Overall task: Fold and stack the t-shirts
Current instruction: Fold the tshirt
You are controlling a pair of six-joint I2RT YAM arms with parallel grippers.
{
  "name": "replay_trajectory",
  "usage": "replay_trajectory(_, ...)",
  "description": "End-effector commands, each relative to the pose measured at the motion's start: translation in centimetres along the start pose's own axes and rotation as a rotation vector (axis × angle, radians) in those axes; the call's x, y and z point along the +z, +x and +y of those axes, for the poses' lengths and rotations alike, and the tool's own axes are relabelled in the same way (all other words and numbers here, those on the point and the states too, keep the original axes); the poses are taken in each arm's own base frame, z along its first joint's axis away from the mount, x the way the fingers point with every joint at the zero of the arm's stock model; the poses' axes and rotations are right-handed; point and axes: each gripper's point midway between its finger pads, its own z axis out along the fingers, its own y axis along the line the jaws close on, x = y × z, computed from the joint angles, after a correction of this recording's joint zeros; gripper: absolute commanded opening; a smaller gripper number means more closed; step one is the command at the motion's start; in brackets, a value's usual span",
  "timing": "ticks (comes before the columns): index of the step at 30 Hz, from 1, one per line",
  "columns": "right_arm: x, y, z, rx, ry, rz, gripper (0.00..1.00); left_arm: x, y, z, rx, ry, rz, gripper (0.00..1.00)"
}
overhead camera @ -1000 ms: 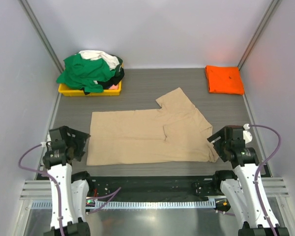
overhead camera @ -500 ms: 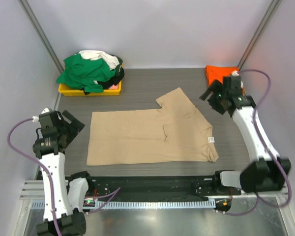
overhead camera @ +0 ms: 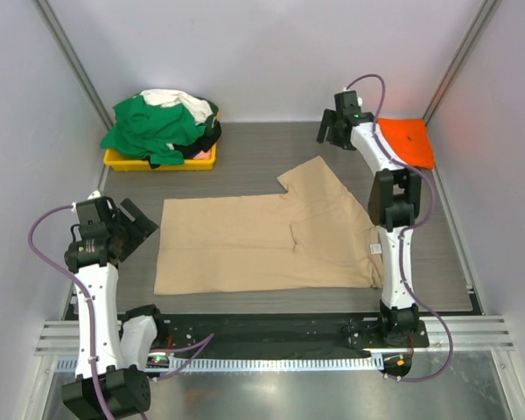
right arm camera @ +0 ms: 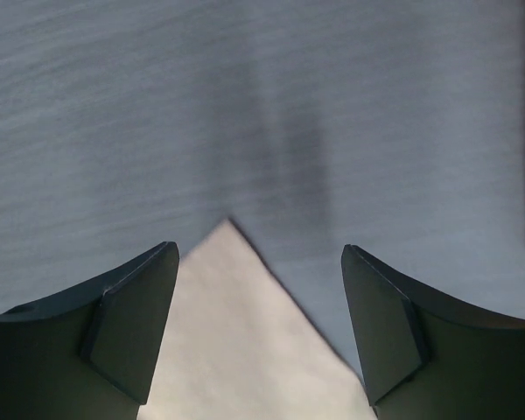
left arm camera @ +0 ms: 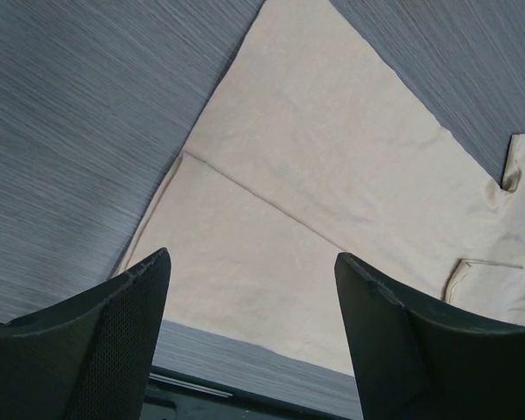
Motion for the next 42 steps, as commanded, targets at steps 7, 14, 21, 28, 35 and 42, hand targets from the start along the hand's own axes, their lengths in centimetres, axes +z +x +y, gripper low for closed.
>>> replay_trajectory(7,6.1,0.6,1.5,-0.088,0.066,-0.03,0.79,0.0,-0.6,-1.1,0.032,0.052,-0.019,0.75)
replay_trajectory(14,7.0,4.5,1.9,-0.093,0.026,0.059,0.56,0.2,-0.7,-0.8,0.027,0.035,-0.018,0.75)
replay_trajectory(21,5.7,7.4,1.4,-0.087,0.002,0.108,0.38,0.8,-0.9,-0.3,0.013,0.005,-0.024,0.75)
replay_trajectory(28,5.3,8.2,3.3,-0.119,-0.107,0.139,0.01,3.0,-3.4,-3.3,-0.028,0.106,-0.029,0.75)
replay_trajectory(35,1.4,6.0,5.1,-0.087,-0.191,0.096,0.01,8.8,-9.0,-5.6,-0.039,0.07,-0.022,0.6)
replay_trajectory(42,-5.1,4.7,6.3,-0.024,-0.297,0.049,0.01,16.0,-9.8,-6.8,0.073,-0.072,0.056,0.61)
